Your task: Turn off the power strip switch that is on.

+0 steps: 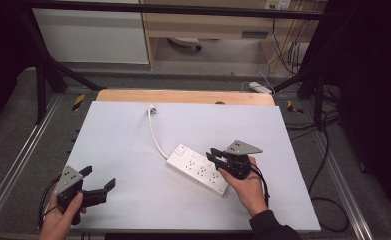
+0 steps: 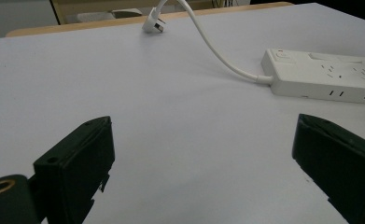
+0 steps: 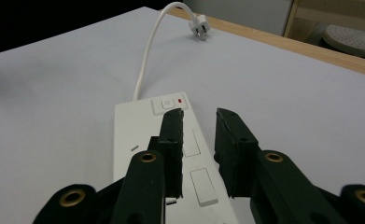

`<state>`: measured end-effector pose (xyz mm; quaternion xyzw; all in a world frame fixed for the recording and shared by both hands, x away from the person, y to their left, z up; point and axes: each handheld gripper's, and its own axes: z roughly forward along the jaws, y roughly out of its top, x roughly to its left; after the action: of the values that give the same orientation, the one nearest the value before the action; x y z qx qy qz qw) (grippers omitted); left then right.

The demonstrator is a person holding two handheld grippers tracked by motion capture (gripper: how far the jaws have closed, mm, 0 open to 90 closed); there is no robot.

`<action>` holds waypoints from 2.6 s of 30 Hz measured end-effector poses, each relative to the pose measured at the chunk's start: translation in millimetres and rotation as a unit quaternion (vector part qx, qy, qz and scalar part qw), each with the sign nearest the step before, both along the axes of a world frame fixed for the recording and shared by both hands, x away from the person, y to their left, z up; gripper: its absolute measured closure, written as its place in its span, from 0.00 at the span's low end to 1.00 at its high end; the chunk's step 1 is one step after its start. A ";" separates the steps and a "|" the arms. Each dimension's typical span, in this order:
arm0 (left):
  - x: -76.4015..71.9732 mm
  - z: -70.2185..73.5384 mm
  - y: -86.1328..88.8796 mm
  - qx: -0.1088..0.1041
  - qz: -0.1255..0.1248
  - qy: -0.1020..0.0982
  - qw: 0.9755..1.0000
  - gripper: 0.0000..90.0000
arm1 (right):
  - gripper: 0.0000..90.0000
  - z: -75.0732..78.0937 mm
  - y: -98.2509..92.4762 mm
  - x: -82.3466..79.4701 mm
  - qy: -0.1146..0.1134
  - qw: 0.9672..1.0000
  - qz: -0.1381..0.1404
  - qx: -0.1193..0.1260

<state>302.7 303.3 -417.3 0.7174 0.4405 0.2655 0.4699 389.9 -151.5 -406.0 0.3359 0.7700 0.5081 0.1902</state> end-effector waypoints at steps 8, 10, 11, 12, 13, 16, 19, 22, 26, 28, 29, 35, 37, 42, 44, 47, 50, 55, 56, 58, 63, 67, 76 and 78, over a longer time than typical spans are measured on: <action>0.0 -0.2 -0.7 -0.002 -0.002 0.001 1.000 0.06 | 0.91 -6.3 1.5 0.4 0.003 1.000 0.002 -0.010; -0.1 -0.1 -0.7 -0.001 -0.002 0.001 1.000 0.06 | 0.92 -7.6 2.1 0.3 0.003 1.000 0.003 -0.013; -0.1 -0.1 -0.7 -0.001 -0.002 0.001 1.000 0.06 | 0.93 -8.4 2.3 0.3 0.003 1.000 0.003 -0.014; -0.1 -0.1 -0.7 -0.001 -0.002 0.001 1.000 0.06 | 0.93 -9.0 2.4 0.3 0.004 1.000 0.004 -0.015; -0.1 -0.2 -0.7 -0.001 -0.002 0.001 1.000 0.06 | 0.94 -9.7 2.5 0.3 0.005 1.000 0.004 -0.015; -0.1 -0.3 -0.9 0.000 -0.002 0.001 1.000 0.06 | 0.95 -10.8 2.3 0.7 0.006 1.000 0.004 -0.018; -0.1 -0.3 -1.2 0.002 -0.003 0.001 1.000 0.06 | 0.96 -11.7 1.0 1.2 0.008 1.000 0.002 -0.019; -0.2 -0.2 -1.1 0.002 -0.003 0.001 1.000 0.06 | 0.97 -13.2 0.0 1.8 0.012 1.000 0.001 -0.021; -0.2 -0.2 -1.2 0.003 -0.003 0.000 1.000 0.06 | 1.00 -14.0 -1.4 2.0 0.016 1.000 0.002 -0.018; -0.2 -0.2 -1.3 0.004 -0.003 0.000 1.000 0.06 | 1.00 -14.9 -2.0 2.4 0.018 1.000 0.001 -0.019; -0.2 -0.2 -1.3 0.004 -0.003 0.000 1.000 0.06 | 1.00 -14.9 -2.0 2.4 0.018 1.000 0.001 -0.019; -0.1 -0.2 -1.3 0.004 -0.004 0.000 1.000 0.06 | 1.00 -17.0 -2.9 2.8 0.026 0.999 -0.004 -0.022; -0.2 -0.3 -1.5 0.003 -0.004 0.000 1.000 0.06 | 1.00 -18.1 -3.2 3.4 0.027 0.999 -0.005 -0.024; -0.2 -0.3 -1.5 0.003 -0.004 0.000 1.000 0.06 | 1.00 -22.1 -2.6 4.5 0.035 0.999 -0.006 -0.032; -0.2 -0.3 -1.4 0.004 -0.004 0.000 1.000 0.06 | 1.00 -22.8 -2.2 4.9 0.036 0.999 -0.007 -0.035; -0.3 -0.3 -1.6 0.003 -0.004 0.000 1.000 0.06 | 1.00 -24.5 -1.3 5.3 0.036 0.999 -0.009 -0.039; -0.2 -0.4 -1.8 0.004 -0.005 0.001 1.000 0.06 | 1.00 -26.7 -0.8 6.2 0.040 0.998 -0.011 -0.044; -0.1 -0.6 -2.1 0.005 -0.006 0.002 1.000 0.06 | 1.00 -30.0 1.4 7.5 0.043 0.998 -0.008 -0.051; 0.0 -0.6 -2.1 0.006 -0.006 0.002 1.000 0.06 | 1.00 -30.3 1.9 7.6 0.044 0.998 -0.009 -0.052; 0.0 -0.7 -2.3 0.006 -0.006 0.002 1.000 0.06 | 1.00 -30.8 2.2 7.7 0.044 0.998 -0.009 -0.053; -0.1 -0.6 -2.3 0.006 -0.006 0.002 1.000 0.06 | 1.00 -32.5 3.5 7.9 0.044 0.997 -0.009 -0.058; -0.1 -0.6 -2.3 0.006 -0.006 0.002 1.000 0.06 | 1.00 -32.9 4.0 7.8 0.044 0.997 -0.009 -0.061; -0.1 -0.7 -2.3 0.007 -0.007 0.002 1.000 0.06 | 1.00 -35.8 5.5 8.0 0.046 0.996 -0.010 -0.070; -0.2 -0.6 -2.3 0.006 -0.007 0.002 1.000 0.06 | 1.00 -36.6 6.0 8.1 0.044 0.996 -0.009 -0.073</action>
<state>302.5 301.0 -417.9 0.7239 0.4345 0.2640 0.4664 398.1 -145.4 -442.6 0.3500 0.8097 0.4336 0.1840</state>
